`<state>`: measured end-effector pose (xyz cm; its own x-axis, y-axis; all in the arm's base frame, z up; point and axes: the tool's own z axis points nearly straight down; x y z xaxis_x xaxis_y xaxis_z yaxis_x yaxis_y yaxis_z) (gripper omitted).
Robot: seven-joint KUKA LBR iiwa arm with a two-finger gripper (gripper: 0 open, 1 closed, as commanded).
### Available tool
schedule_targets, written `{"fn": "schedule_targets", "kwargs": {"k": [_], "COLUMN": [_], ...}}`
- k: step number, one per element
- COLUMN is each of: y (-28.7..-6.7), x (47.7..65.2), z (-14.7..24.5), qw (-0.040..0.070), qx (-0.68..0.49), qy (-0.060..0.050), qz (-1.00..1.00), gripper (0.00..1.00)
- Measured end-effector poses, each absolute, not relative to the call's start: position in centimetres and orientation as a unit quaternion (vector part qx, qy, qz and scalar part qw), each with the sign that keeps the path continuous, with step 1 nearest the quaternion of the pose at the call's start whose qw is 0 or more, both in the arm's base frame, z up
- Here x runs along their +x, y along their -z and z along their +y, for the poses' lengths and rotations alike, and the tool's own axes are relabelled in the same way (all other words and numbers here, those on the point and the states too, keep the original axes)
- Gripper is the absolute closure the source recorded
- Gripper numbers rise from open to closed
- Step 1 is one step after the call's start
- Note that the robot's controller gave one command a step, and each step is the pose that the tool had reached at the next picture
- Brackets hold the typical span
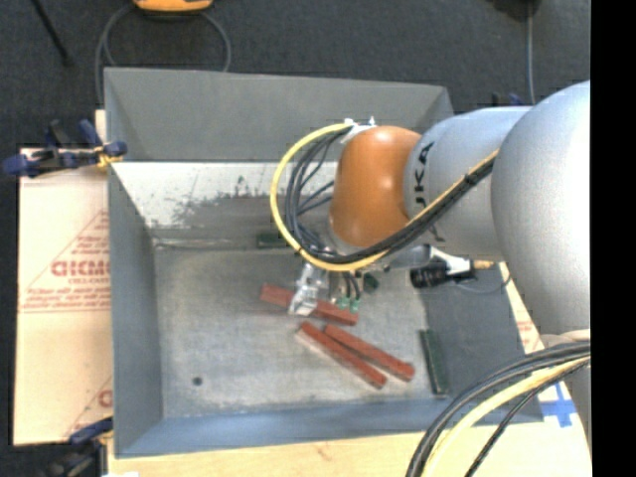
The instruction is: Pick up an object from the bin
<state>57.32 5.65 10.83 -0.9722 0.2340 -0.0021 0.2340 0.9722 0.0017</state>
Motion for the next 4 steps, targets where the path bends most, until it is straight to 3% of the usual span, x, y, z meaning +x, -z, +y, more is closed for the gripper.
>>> {"fn": "schedule_targets", "kwargs": {"k": [4], "y": [-13.6], "x": [57.3], "z": [5.6], "qw": [-0.001], "qx": [0.117], "qy": [0.0], "qz": [0.993], "gripper": [1.0]}}
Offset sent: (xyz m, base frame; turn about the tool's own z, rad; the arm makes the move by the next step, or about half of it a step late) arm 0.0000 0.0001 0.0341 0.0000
